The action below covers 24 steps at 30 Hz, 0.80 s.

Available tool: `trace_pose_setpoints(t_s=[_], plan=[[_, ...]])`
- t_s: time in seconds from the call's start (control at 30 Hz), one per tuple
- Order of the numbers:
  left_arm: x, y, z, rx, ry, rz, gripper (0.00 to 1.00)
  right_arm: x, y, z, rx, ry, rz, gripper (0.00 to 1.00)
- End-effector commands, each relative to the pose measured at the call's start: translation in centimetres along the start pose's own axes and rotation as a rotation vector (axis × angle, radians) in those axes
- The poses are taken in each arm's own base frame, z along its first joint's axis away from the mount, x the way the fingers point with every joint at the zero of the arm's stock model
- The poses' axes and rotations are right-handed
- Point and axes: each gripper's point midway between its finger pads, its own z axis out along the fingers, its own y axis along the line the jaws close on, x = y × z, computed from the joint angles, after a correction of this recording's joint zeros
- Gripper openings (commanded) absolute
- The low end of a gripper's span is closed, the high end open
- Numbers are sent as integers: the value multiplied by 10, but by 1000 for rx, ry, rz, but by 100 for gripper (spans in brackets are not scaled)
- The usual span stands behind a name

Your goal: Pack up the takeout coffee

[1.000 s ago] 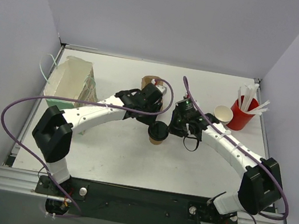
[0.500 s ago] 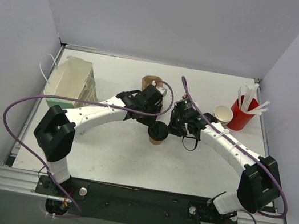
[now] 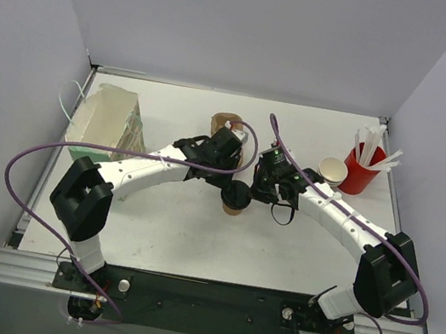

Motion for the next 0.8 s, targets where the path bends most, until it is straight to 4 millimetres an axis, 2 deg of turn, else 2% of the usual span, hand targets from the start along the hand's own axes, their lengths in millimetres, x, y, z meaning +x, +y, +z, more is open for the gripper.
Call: trace_pose_setpoints(t_s=[0.0, 0.47, 0.77], plan=[[15, 10, 8, -32, 32, -12, 33, 3, -1, 4, 31, 11, -6, 10], [35, 18, 18, -48, 58, -45, 33, 7, 2, 8, 34, 23, -18, 11], [30, 16, 17, -42, 40, -45, 33, 14, -6, 12, 58, 13, -22, 11]])
